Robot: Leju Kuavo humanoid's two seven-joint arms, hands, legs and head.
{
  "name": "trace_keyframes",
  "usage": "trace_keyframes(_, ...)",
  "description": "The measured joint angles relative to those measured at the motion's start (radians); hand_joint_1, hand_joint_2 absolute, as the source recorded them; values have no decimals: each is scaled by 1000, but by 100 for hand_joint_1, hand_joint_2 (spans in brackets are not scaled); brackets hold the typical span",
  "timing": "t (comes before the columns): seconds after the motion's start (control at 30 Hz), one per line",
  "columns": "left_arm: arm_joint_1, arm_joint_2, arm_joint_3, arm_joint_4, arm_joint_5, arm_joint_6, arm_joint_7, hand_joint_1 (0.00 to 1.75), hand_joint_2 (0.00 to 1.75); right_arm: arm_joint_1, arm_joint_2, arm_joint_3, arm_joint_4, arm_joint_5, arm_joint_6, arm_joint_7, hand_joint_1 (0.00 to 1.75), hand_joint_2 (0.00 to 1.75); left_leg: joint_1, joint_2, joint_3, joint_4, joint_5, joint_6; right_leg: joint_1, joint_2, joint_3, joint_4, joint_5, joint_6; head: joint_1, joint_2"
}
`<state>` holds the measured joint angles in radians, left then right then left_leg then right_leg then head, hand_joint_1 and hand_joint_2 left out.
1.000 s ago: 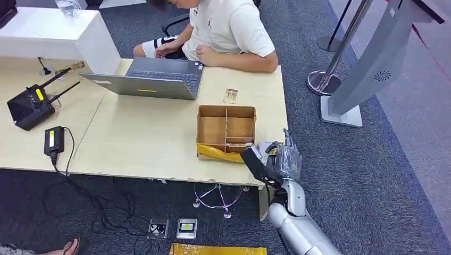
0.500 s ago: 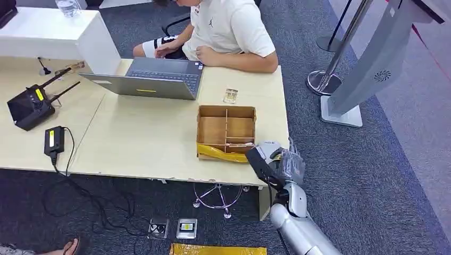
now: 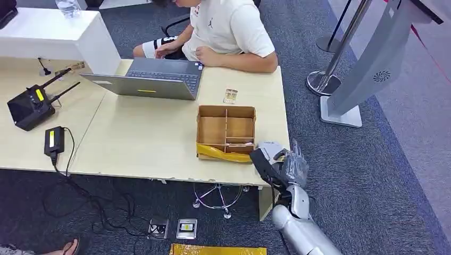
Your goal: Pass the card to the sensor for recognition and then transmit it.
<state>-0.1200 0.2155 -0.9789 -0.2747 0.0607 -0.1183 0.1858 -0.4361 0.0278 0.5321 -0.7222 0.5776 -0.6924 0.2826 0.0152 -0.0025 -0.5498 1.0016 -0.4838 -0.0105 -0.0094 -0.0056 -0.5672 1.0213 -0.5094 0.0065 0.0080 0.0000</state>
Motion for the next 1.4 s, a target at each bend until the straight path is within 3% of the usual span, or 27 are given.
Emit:
trace_keyframes(0.1, 2, 0, 0, 0, -1, 0, 0, 0, 175, 26, -3, -46, -48, 85, -2, -74, 175, 175, 0, 0, -1, 0, 0, 0, 0, 0, 0, 0, 0, 0, 0, 0)
trace_keyframes(0.2, 2, 0, 0, 0, -1, 0, 0, 0, 175, 42, -2, -110, -155, 119, -3, -112, 175, 175, 0, 0, -1, 0, 0, 0, 0, 0, -1, 0, 0, 0, 0, 0)
trace_keyframes(0.37, 2, 0, 0, 0, -12, -8, 0, 0, 175, 39, 21, -217, -382, 188, -5, -245, 175, 175, 0, 0, -1, 0, 0, 0, 0, 0, 0, 0, 0, 0, 0, 0)
trace_keyframes(0.53, -1, 0, 0, 0, -24, -20, 0, 0, 175, -43, 35, -255, -577, 225, -6, -196, 175, 175, 0, 1, -1, 0, 0, 0, 0, 1, -1, 0, 2, 0, 0, 0)
trace_keyframes(0.6, -10, 0, 0, 0, -34, -31, 0, 0, 175, -100, 39, -242, -621, 249, -5, -118, 175, 175, 0, 2, -1, 0, 1, 0, 0, 1, -1, 0, 2, 0, 0, 0)
trace_keyframes(0.7, -25, -2, 0, -2, -54, -45, 2, 0, 175, -190, 38, -201, -638, 260, 39, -54, 175, 175, 0, 1, -1, 0, 1, 0, 0, 1, -1, 0, 3, 0, 0, 0)
trace_keyframes(0.83, -56, -4, -3, -3, -94, -75, 2, 0, 175, -343, 40, -95, -558, 386, 217, 13, 175, 175, 0, 1, -3, 0, 3, -1, 0, 1, -2, 1, 4, 0, 0, 0)
trace_keyframes(1.03, -89, -12, -3, -4, -142, -92, -1, 0, 175, -524, 66, 31, -264, 435, 397, 68, 175, 175, 1, -4, -5, 0, 5, -1, 1, -5, -2, 1, 4, 0, 0, 0)
trace_keyframes(1.2, -91, -16, -3, -3, -159, -88, -9, 0, 175, -590, 77, 76, -60, 423, 410, 127, 175, 175, 0, -4, -6, 0, 5, -1, 1, -5, -3, 0, 4, 0, 0, 0)
trace_keyframes(1.4, -88, -18, -3, -2, -171, -80, -14, 0, 175, -636, 77, 104, 54, 442, 441, 174, 175, 175, 0, -4, -7, 0, 5, -1, 0, -4, -5, 0, 4, 0, 0, 0)
